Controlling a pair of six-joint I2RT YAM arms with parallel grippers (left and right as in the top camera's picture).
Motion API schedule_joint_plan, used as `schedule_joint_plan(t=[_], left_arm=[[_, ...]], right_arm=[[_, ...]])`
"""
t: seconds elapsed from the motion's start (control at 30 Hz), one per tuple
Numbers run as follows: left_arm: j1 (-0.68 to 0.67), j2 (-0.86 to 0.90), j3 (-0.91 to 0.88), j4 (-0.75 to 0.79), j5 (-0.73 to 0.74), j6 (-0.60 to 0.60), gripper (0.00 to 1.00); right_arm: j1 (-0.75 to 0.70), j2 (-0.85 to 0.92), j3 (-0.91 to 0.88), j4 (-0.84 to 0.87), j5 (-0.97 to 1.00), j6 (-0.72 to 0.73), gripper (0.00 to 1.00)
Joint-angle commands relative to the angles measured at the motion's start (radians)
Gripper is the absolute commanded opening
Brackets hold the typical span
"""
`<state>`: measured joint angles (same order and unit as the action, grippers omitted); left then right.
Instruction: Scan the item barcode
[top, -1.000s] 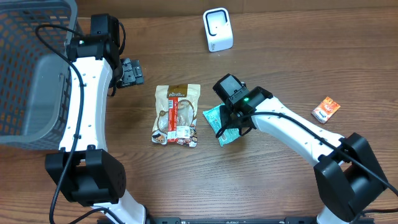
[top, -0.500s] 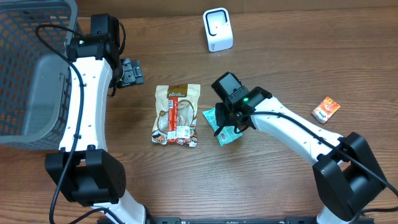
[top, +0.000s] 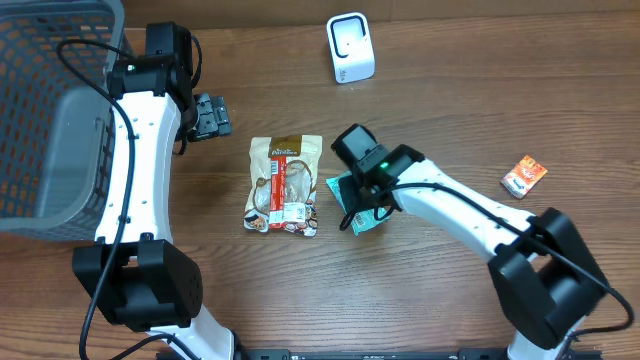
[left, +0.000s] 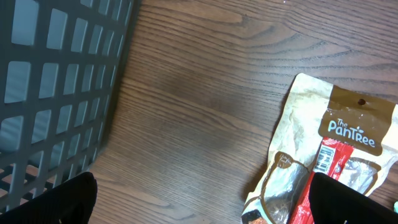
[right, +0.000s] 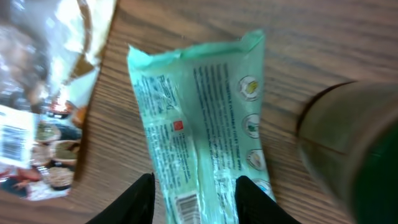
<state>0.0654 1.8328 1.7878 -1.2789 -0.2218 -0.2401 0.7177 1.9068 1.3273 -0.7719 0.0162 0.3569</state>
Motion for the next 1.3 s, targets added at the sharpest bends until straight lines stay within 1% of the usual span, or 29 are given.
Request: schedule_joint_plan(t=[0.0, 0.1, 0.27, 0.37, 0.67, 0.9, 1.0, 1.1, 1.2, 1.27], left_arm=[[-0.007, -0.002, 0.015, 0.000, -0.014, 0.000, 0.99], [-0.007, -0.002, 0.015, 0.001, -0.014, 0.000, 1.00], [-0.007, -0.002, 0.015, 0.001, -0.014, 0.000, 1.00], [-0.007, -0.002, 0.015, 0.000, -0.014, 0.000, 0.99], [-0.007, -0.002, 0.015, 0.000, -0.014, 0.000, 0.99], [-0.007, -0.002, 0.015, 0.001, -0.014, 0.000, 1.00], [-0.007, -0.002, 0.015, 0.000, -0.014, 0.000, 0.99], [-0.007, -0.002, 0.015, 0.001, -0.014, 0.000, 1.00], [-0.007, -0.002, 0.015, 0.001, -0.014, 0.000, 1.00], [-0.007, -0.002, 0.015, 0.001, -0.014, 0.000, 1.00]], right_arm=[[0.007, 0.047, 0.014, 0.003, 0.033, -0.018, 0.43], [0.007, 0.070, 0.014, 0.009, -0.017, -0.018, 0.43], [0.010, 0.087, 0.014, 0.066, -0.191, -0.017, 0.43], [0.027, 0.087, 0.014, 0.089, -0.198, -0.011, 0.43], [0.083, 0.087, 0.016, 0.120, -0.122, -0.011, 0.42], [0.084, 0.031, 0.126, 0.074, -0.101, -0.010, 0.43], [0.084, 0.016, 0.149, 0.076, -0.026, -0.009, 0.43], [0.084, 0.019, 0.147, 0.058, 0.055, 0.059, 0.43], [0.084, 0.020, 0.145, 0.019, 0.128, 0.097, 0.43], [0.084, 0.020, 0.145, -0.003, 0.169, 0.096, 0.46]])
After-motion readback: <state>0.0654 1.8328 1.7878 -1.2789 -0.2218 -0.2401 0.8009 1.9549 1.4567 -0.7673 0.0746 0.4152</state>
